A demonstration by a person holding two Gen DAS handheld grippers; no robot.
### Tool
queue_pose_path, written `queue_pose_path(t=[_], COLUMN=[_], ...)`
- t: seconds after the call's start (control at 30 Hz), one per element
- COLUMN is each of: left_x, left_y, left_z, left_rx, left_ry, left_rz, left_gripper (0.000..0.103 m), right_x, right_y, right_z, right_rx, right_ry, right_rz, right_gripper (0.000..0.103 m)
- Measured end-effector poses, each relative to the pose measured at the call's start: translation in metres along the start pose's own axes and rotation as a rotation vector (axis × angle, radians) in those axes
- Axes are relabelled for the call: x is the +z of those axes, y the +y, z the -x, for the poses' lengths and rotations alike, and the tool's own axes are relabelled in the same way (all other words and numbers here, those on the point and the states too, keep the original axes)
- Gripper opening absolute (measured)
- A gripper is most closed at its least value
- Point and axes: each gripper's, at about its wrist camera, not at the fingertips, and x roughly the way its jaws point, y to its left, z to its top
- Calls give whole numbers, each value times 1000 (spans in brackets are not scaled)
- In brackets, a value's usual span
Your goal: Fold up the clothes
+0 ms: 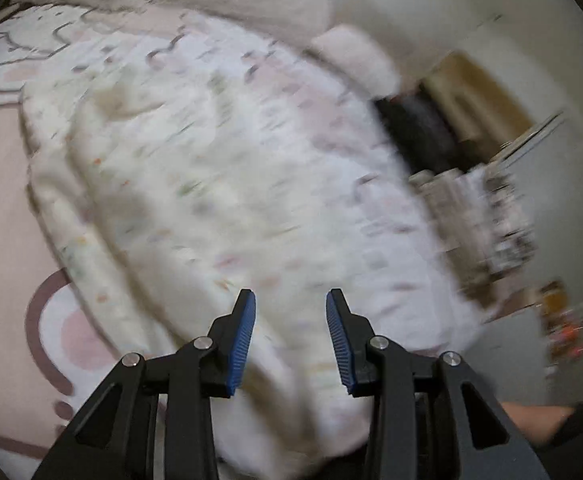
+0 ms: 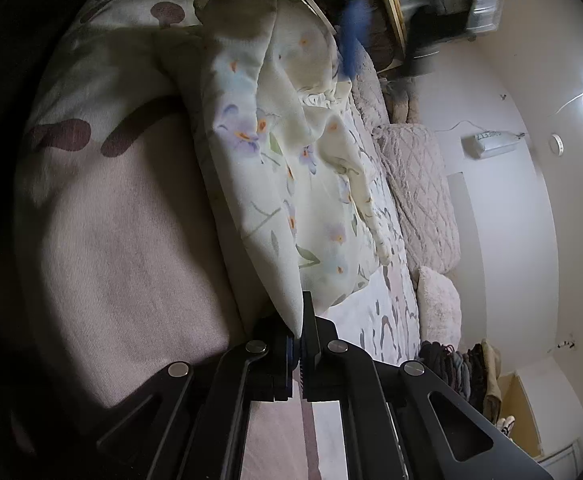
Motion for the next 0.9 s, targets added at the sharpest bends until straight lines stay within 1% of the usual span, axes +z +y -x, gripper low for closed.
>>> queue_pose_path(t=[0.03, 0.07, 0.13, 0.2, 0.23, 0.3, 0.33, 0.37, 0.4, 0.43, 0.47, 0.5, 0.53, 0.57, 0.63, 0.7, 0.77, 0.8, 0.83, 0.9], left_x=[-1, -2, -4, 6, 13, 38, 50, 68, 83, 94, 108, 122, 129, 136, 151, 160, 164, 167, 174, 186], left_y=[15, 26, 49, 60, 61, 63, 62, 56, 50, 45, 40, 35, 37, 36, 32, 42, 59, 70, 84, 115], left_z=[-3, -2, 8, 27, 32, 48, 53, 55, 53, 49, 39, 28, 21, 7, -23, -59, -75, -76, -71, -51], left_rx=[56, 84, 100, 175, 190, 205, 221, 245, 265, 290, 320, 350, 371, 417, 515, 651, 765, 823, 859, 869], left_ry=[5, 5, -4, -50, -71, -125, -148, -180, -200, -214, -213, -210, -201, -186, -152, -70, -38, -45, -59, -79], left_rz=[7, 12, 36, 23, 9, -32, -55, -105, -145, -184, -234, -285, -314, -352, -430, -501, -543, -547, -520, -415], left_gripper=[36, 32, 23, 26, 26, 27, 33, 45, 51, 60, 63, 63, 64, 64, 64, 64, 63, 63, 63, 63], right_x=[0, 0, -1, -1, -1, -1, -1, -1, -1, -1, 0, 0, 1, 1, 2, 3, 4, 4, 4, 4], right_y=[0, -1, -1, -2, -3, -5, -6, -6, -7, -7, -7, -6, -6, -7, -8, -8, -8, -8, -8, -8], right_z=[0, 0, 0, 0, -1, -1, -2, -2, -2, -3, -3, -2, -3, -3, -5, -6, -6, -6, -6, -5], right_rx=[1, 3, 7, 11, 14, 20, 23, 22, 21, 21, 22, 23, 25, 26, 29, 32, 32, 32, 32, 34], right_ry=[0, -2, -4, -5, -4, -4, -3, -2, -1, 1, 3, 6, 9, 12, 17, 23, 25, 26, 26, 25], right_rz=[-1, -4, -8, -9, -11, -16, -18, -18, -19, -19, -21, -24, -25, -27, -30, -33, -32, -31, -32, -34], right_gripper=[3, 3, 3, 3, 3, 3, 3, 3, 3, 3, 3, 3, 3, 4, 4, 4, 4, 4, 4, 4])
